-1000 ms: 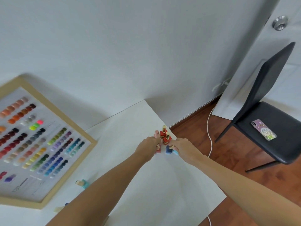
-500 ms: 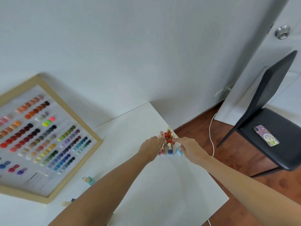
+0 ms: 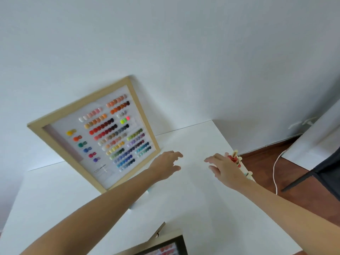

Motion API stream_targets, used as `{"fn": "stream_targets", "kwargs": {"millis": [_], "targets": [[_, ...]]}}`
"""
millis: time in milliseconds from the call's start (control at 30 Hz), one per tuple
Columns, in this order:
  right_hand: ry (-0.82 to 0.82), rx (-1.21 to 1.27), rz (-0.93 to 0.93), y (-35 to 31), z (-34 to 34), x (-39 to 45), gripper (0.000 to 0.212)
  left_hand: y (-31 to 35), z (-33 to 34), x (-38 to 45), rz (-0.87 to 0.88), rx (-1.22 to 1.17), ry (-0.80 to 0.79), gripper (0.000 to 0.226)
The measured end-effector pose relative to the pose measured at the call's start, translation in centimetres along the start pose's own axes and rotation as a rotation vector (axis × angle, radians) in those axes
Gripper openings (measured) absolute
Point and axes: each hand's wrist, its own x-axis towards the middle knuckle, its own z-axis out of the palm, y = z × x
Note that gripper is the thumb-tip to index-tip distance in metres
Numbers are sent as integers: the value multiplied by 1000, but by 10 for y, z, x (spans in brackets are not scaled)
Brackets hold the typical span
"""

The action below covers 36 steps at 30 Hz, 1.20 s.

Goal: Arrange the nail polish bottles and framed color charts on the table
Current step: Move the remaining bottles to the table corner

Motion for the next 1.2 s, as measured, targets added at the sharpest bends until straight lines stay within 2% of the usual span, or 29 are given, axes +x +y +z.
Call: {"fn": "stream_targets", "kwargs": {"millis": [200, 433, 600, 767, 933, 1200], "targets": [[-141, 52, -131, -68, 33, 31, 24, -79, -27, -67, -177, -83, 65, 38], [-279, 34, -205, -125, 77, 52, 24, -131, -16, -119, -255, -69, -3, 35], [-379, 22, -193, -149, 102, 63, 30, -146, 2, -133, -238, -99, -108, 39], [-454, -7, -195, -165, 121, 72, 39, -150, 18, -131, -190, -60, -140, 31], [-457, -29, -215, -169, 138, 78, 34, -155, 30, -129, -187, -30, -143, 21], [-427, -61, -206, -163, 145, 80, 21, -153, 29, -122, -191, -14, -133, 24]]}}
